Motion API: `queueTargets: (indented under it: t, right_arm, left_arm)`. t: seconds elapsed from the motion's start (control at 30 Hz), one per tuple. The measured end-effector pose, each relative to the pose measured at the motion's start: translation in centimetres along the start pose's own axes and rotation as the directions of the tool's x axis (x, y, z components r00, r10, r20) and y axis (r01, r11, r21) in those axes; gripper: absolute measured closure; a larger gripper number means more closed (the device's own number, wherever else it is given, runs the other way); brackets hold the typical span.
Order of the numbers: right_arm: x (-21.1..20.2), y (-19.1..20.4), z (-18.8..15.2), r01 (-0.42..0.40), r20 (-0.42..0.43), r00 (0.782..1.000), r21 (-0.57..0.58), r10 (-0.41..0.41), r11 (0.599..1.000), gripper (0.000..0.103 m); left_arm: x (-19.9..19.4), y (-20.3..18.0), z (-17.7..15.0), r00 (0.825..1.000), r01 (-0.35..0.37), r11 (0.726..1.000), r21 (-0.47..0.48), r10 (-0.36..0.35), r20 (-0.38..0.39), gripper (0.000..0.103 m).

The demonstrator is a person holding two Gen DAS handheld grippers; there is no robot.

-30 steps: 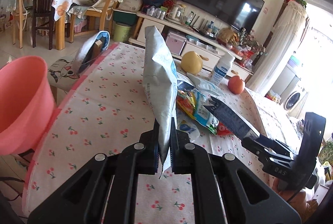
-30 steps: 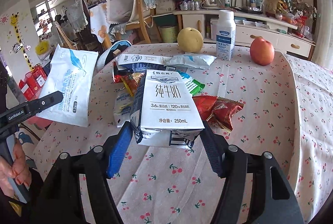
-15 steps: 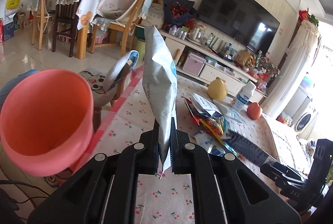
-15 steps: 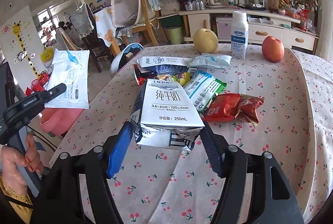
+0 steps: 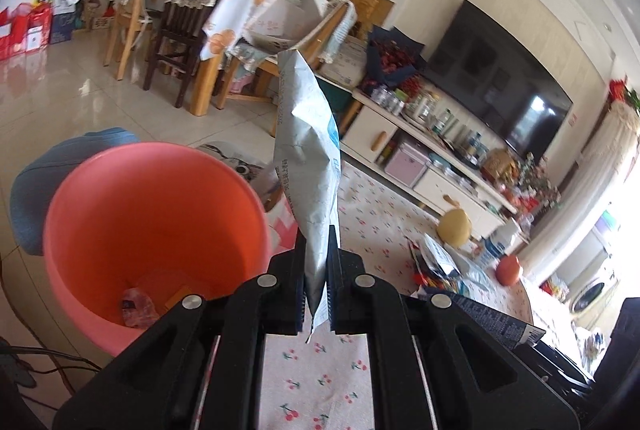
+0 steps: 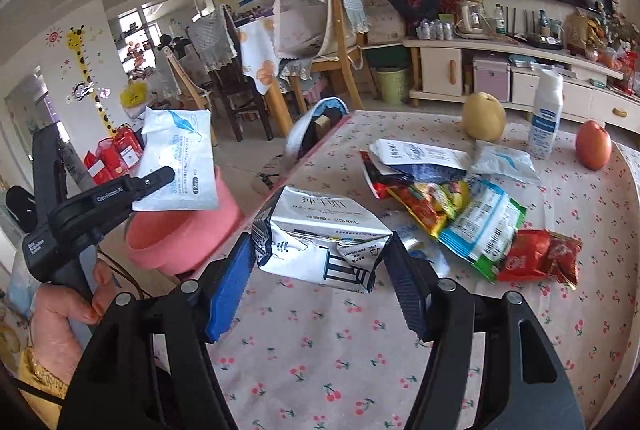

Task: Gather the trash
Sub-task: 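Carry the snack bag and milk carton over the pink bucket, then open both grippers to drop the bag and carton into the bucket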

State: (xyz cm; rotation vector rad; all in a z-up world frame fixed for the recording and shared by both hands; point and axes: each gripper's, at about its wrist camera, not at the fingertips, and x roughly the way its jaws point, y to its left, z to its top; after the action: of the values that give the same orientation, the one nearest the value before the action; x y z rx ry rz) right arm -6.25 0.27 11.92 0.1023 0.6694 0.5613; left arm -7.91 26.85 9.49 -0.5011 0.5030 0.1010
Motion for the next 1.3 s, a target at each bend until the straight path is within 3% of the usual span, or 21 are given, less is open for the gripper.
queueTargets:
  t: [0.17,0.3,0.47,0.63,0.77,0.83,0.9,1.03,1.2,1.3]
  right_arm:
    - [2.8,5.5,2.5,-0.098,-0.01,0.995,-0.079,0.097,0.992,0.038]
    - [5.8,9.6,3.9,-0.156,-0.021,0.988,-0.121,0.154,0.98,0.038]
    - [9.3,13.2,5.7,-0.185,-0.025,0.983,-0.152,0.183,0.971,0.039]
    - [13.0,15.3,5.7,-0.211,-0.096,0.976,-0.176,0.197,0.961,0.038]
    - [14.9,14.3,5.1,-0.213,-0.138,0.971,-0.117,0.197,0.97,0.034]
    - [14.8,13.5,4.8,-0.203,-0.126,0.974,-0.093,0.191,0.975,0.021]
    - [14.1,12.5,4.3,-0.19,-0.108,0.977,-0.072,0.181,0.979,0.014]
    - [12.7,10.8,3.5,-0.138,-0.091,0.987,-0.054,0.133,0.989,0.012]
    - [10.5,8.7,1.9,-0.031,-0.068,0.997,-0.093,0.025,0.995,0.009]
    - [9.2,7.3,0.6,0.025,-0.055,0.998,-0.111,-0.031,0.993,0.009]
  left_arm:
    - [-0.3,4.0,1.3,0.995,-0.096,0.989,-0.111,0.098,0.02,0.093]
    - [0.3,6.6,2.0,0.987,-0.16,0.97,-0.181,0.161,-0.01,0.093]
    - [1.6,8.0,2.3,0.98,-0.196,0.957,-0.212,0.186,-0.068,0.093]
    - [2.5,9.5,2.4,0.972,-0.231,0.942,-0.245,0.21,-0.107,0.093]
    - [2.6,10.9,2.0,0.967,-0.245,0.923,-0.298,0.213,-0.137,0.075]
    - [2.7,10.9,2.0,0.964,-0.259,0.921,-0.291,0.227,-0.139,0.056]
    - [2.6,10.7,2.0,0.962,-0.266,0.922,-0.281,0.237,-0.133,0.045]
    - [2.4,10.2,1.8,0.955,-0.293,0.918,-0.267,0.271,-0.119,0.027]
    - [2.9,8.8,1.9,0.955,-0.294,0.933,-0.206,0.278,-0.106,0.02]
    - [3.1,7.3,1.8,0.97,-0.24,0.958,-0.154,0.232,-0.067,0.02]
